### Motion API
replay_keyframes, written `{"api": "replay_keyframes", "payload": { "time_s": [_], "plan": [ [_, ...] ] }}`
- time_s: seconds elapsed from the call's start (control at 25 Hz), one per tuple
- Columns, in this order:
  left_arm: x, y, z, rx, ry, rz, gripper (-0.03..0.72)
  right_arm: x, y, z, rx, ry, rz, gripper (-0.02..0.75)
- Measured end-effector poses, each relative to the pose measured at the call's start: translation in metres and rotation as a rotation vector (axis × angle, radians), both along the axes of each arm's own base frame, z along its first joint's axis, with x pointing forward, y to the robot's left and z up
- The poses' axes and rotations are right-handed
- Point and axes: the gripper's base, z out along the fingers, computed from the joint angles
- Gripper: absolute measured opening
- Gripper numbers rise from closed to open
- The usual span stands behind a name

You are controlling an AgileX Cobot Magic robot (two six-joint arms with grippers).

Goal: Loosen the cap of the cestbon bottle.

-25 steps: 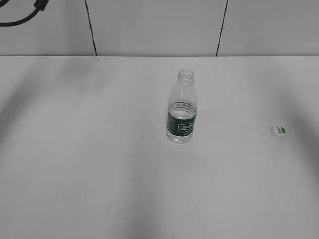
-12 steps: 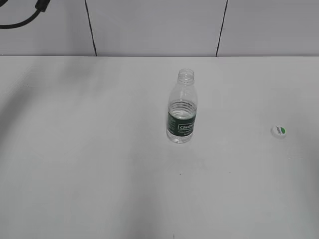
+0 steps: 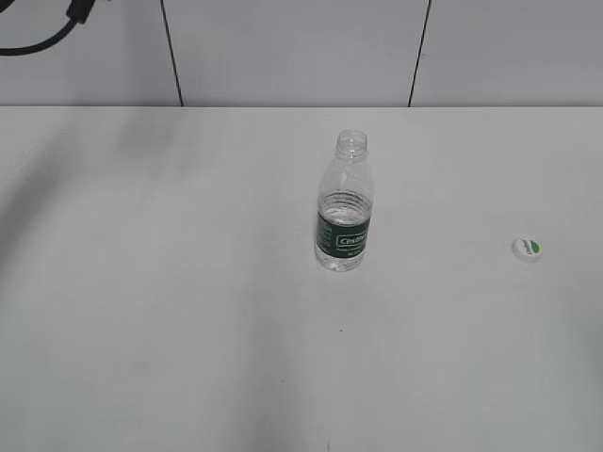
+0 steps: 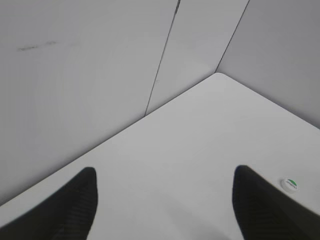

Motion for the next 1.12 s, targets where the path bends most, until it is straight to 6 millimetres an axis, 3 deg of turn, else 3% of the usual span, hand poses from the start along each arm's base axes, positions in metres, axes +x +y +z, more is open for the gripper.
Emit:
{"api": "replay_keyframes", "payload": {
  "time_s": [0.28, 1.12],
  "plan": [
    [-0.002, -0.001, 0.000, -0.003, 0.005, -0.022, 0.499, -0.017, -0.001, -0.020, -0.011, -0.041, -0.003, 0.459],
    [-0.006, -0.003, 0.002, -0.017, 0.015, -0.061, 0.499, -0.018, -0.001, -0.020, -0.001, -0.039, 0.001, 0.459]
  ]
}}
